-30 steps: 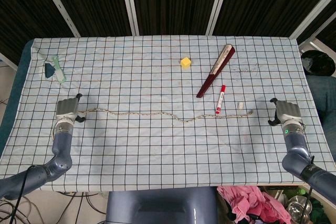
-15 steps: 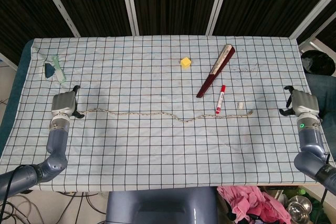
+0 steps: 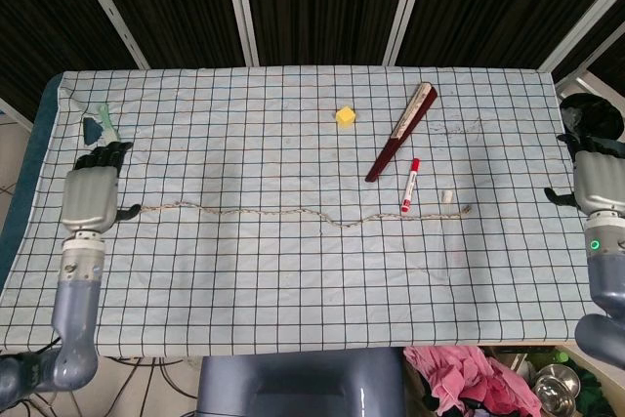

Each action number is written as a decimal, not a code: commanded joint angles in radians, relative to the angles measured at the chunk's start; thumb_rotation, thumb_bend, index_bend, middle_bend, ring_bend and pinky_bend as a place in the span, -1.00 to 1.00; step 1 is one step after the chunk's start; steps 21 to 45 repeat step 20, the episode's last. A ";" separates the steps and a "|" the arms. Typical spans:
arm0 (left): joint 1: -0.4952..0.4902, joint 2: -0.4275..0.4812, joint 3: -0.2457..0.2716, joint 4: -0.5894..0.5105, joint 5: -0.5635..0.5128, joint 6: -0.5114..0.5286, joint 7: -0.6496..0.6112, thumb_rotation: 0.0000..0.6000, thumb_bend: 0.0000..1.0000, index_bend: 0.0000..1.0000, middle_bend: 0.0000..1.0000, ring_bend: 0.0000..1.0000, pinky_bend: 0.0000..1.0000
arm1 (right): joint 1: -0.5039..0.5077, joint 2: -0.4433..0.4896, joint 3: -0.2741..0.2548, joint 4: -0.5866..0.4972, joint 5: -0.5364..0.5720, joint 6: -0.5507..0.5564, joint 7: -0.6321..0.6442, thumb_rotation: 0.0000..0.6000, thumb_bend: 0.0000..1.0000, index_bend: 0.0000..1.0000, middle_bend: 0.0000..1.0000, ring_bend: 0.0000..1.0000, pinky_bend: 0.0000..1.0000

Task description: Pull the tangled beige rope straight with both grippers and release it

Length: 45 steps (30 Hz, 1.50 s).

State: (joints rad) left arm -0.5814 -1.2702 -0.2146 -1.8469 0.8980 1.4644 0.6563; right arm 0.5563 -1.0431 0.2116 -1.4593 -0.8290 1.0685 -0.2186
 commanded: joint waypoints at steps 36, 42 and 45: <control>0.459 0.199 0.365 0.095 0.450 0.200 -0.549 1.00 -1.00 -0.72 -0.89 -0.93 -0.84 | -0.443 -0.050 -0.256 -0.131 -0.565 0.570 0.124 1.00 -0.67 -0.73 -0.95 -0.68 -0.62; 0.459 0.199 0.365 0.095 0.450 0.200 -0.549 1.00 -1.00 -0.72 -0.89 -0.93 -0.84 | -0.443 -0.050 -0.256 -0.131 -0.565 0.570 0.124 1.00 -0.67 -0.73 -0.95 -0.68 -0.62; 0.459 0.199 0.365 0.095 0.450 0.200 -0.549 1.00 -1.00 -0.72 -0.89 -0.93 -0.84 | -0.443 -0.050 -0.256 -0.131 -0.565 0.570 0.124 1.00 -0.67 -0.73 -0.95 -0.68 -0.62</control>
